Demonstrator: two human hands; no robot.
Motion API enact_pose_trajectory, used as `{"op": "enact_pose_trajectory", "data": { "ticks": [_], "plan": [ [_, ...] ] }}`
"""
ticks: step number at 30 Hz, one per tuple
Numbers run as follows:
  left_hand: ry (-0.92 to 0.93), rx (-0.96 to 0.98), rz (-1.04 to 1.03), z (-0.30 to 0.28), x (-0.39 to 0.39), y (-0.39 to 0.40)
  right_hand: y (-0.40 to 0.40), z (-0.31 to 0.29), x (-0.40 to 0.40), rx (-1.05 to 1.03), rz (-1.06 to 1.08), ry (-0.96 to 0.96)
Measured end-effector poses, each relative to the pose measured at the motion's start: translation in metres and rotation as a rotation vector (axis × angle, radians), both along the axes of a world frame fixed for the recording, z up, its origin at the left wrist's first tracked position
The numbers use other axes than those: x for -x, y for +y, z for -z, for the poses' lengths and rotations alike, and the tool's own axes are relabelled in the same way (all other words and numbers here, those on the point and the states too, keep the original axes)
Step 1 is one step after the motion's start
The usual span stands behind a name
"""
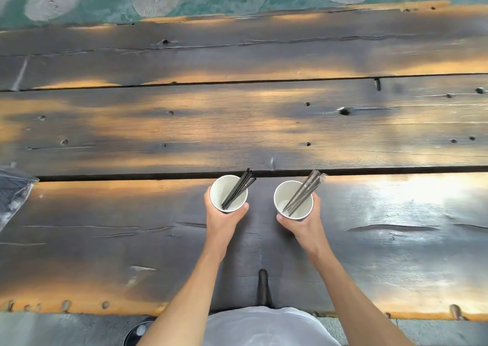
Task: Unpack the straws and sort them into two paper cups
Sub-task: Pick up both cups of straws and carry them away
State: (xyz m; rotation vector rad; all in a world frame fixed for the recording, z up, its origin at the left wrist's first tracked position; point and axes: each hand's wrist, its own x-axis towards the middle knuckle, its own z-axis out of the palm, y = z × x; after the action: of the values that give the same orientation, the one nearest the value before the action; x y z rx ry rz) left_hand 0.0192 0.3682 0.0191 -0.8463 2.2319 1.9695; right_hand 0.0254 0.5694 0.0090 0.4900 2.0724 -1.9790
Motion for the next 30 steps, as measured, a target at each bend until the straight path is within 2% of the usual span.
{"op": "enact_pose_trajectory", "data": {
  "ticks": [10, 22, 30],
  "plan": [
    [0.039, 0.007, -0.007, -0.019, 0.067, -0.001, -0.002, -0.013, 0.078, 0.021, 0.050, 0.088],
    [0.131, 0.058, -0.040, -0.030, 0.242, -0.019, 0.001, -0.033, 0.253, 0.007, 0.125, 0.231],
    [0.203, 0.056, -0.049, -0.010, 0.367, -0.031, 0.007, -0.026, 0.381, -0.030, 0.153, 0.312]
  ]
}}
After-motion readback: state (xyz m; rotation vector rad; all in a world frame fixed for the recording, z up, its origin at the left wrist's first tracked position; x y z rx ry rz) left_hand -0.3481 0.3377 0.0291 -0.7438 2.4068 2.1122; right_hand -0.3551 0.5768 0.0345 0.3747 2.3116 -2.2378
